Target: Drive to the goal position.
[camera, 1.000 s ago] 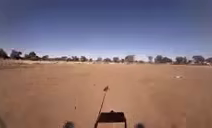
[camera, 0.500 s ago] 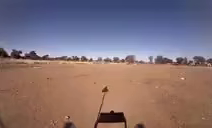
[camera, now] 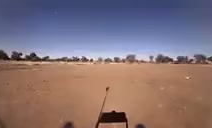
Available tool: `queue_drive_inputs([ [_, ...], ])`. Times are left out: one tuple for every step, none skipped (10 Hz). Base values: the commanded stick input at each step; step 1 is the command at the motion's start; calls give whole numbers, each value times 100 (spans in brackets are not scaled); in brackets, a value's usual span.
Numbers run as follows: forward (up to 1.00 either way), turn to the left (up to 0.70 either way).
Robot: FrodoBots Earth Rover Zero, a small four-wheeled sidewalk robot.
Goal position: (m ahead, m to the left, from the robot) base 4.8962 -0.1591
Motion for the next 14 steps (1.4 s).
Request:
queue_drive_inputs([
  [50,0],
  [50,0],
  [50,-50],
  [50,-50],
  [50,-15],
  [50,0],
  [50,0],
  [50,0],
  [50,0],
  [50,0],
  [50,0],
  [50,0],
  [50,0],
  [50,0],
])
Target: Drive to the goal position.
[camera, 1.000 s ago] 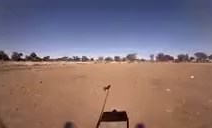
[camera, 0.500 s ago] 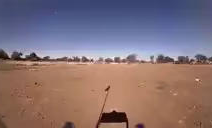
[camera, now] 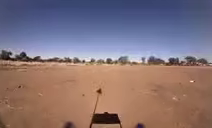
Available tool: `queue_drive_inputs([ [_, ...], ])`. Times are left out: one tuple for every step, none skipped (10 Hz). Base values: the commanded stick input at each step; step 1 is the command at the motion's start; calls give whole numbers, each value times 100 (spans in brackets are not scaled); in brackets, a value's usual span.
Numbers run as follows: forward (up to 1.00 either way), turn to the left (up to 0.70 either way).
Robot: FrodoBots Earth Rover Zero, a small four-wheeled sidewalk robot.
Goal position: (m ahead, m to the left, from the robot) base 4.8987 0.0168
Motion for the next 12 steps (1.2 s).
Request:
queue_drive_inputs([
  [50,0],
  [50,0],
  [50,0],
  [50,0],
  [50,0],
  [50,0],
  [50,0],
  [50,0],
  [50,0],
  [50,0],
  [50,0],
  [50,0],
])
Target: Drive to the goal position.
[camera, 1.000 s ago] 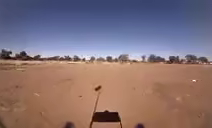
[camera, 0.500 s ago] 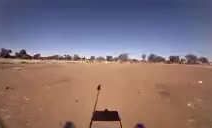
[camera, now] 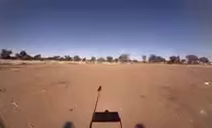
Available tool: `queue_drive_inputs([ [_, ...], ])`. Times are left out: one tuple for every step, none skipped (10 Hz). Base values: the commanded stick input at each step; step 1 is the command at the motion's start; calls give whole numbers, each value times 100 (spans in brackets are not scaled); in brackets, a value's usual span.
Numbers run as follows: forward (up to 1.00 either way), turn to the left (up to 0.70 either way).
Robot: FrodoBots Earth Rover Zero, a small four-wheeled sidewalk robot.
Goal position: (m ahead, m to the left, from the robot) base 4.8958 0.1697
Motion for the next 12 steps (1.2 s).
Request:
queue_drive_inputs([
  [50,0],
  [50,0],
  [50,0],
  [50,0],
  [50,0],
  [50,0],
  [50,0],
  [50,0],
  [50,0],
  [50,0],
  [50,0],
  [50,0],
])
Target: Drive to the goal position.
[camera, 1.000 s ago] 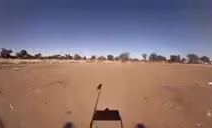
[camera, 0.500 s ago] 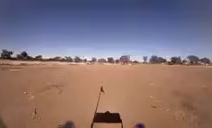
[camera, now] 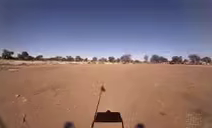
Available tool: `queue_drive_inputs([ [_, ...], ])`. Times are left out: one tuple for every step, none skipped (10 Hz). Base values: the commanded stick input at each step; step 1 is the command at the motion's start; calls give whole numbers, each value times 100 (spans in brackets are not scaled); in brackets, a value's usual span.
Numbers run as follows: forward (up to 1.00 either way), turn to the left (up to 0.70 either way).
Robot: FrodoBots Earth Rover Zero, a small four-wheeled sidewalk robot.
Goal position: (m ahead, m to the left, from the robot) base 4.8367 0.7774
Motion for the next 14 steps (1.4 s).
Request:
queue_drive_inputs([
  [50,0],
  [50,0],
  [50,0],
  [50,0],
  [50,-2],
  [50,-33],
  [50,-50],
  [50,-50],
  [50,-31],
  [50,0],
  [50,0],
  [50,0],
  [50,0],
  [50,0],
])
